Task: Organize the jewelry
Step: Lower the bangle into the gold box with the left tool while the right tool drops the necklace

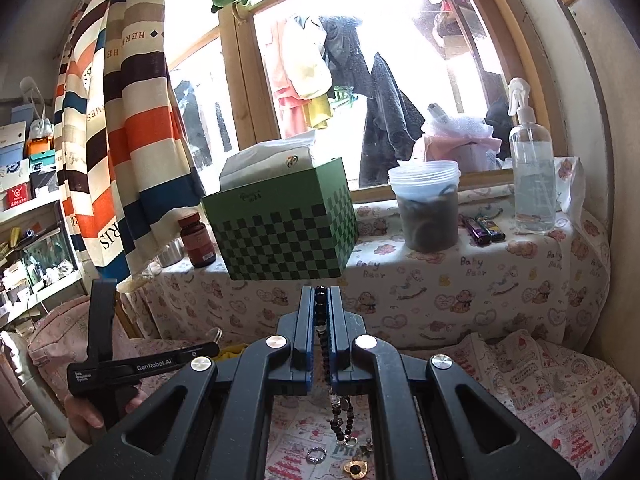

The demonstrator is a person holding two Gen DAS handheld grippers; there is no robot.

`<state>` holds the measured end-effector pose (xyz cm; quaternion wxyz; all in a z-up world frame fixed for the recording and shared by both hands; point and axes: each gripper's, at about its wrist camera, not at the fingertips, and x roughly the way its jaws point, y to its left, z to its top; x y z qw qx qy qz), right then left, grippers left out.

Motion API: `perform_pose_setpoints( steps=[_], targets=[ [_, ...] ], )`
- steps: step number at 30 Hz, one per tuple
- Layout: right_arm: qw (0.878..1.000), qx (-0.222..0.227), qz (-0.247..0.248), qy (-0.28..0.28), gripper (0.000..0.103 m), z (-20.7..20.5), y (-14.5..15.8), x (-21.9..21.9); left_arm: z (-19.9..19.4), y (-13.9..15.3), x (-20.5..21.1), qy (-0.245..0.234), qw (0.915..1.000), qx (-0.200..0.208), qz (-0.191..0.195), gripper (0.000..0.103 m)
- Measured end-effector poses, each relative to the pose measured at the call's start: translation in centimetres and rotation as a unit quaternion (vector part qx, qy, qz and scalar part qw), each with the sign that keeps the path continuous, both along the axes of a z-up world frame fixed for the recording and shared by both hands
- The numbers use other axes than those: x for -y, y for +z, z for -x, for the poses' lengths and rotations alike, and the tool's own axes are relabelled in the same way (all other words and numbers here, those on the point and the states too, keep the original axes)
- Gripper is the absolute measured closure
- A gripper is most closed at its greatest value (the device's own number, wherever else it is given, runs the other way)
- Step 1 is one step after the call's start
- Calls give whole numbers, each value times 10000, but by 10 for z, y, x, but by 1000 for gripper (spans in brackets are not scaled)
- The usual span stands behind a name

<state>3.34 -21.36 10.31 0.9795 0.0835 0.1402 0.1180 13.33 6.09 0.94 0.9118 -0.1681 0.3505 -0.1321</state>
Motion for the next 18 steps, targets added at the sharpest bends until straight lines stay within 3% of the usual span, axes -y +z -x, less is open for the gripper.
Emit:
perform_pose_setpoints(
  steps=[1, 4, 9, 14, 18],
  targets=[
    [10000, 13, 6, 19, 97, -2, 3, -5, 0, 0, -1, 21, 10000, 21, 13, 43],
    [9999, -40, -8, 104, 97, -11, 8, -21, 2, 1, -5, 163, 9998, 95, 17, 27],
    [9992, -258, -97, 285, 97, -31, 3, -49, 28, 30, -25, 525, 9959, 689, 257, 22],
    [9972, -328, -303, 606, 97, -51, 10, -78, 64, 59, -44, 982, 9802, 1660, 455, 5],
    [9961, -329, -268, 771, 97, -63, 14, -104, 77, 66, -62, 1334, 9675, 2040, 671, 3]
  ],
)
